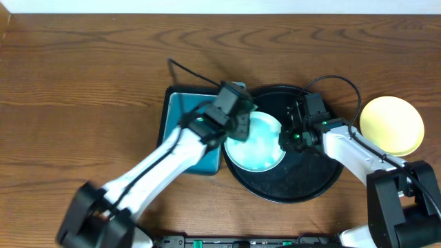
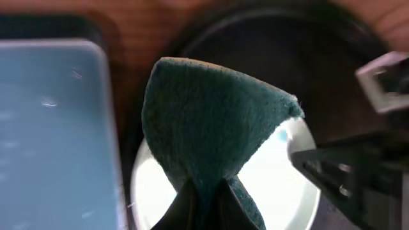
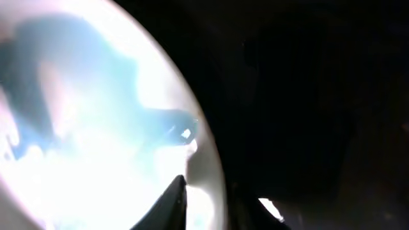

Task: Clean dirty plates on tray and stack at the side

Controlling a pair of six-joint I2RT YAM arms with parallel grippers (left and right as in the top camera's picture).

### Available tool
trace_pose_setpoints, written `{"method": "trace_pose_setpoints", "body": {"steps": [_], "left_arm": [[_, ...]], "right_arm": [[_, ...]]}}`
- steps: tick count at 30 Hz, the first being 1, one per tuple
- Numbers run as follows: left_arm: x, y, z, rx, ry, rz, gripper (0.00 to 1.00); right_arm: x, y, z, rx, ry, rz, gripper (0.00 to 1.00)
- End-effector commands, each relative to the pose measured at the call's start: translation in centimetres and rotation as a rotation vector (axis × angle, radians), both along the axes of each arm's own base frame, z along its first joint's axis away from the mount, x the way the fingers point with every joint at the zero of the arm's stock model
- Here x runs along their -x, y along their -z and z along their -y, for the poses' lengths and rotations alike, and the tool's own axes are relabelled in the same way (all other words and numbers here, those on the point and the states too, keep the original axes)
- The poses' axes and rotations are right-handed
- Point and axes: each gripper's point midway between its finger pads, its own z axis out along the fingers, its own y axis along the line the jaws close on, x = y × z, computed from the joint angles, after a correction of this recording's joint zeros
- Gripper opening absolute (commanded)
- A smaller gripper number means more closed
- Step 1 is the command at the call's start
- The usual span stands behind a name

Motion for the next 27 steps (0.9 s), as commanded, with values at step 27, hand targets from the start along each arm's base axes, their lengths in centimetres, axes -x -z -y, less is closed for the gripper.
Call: {"method": "trace_pose_setpoints", "body": {"steps": [27], "left_arm": [[0.3, 10.3, -13.0, -0.248, -0.156, -0.328, 0.08]], "right_arm": [[-5.4, -7.9, 3.3, 0.127, 0.016, 0.31, 0.01]]}}
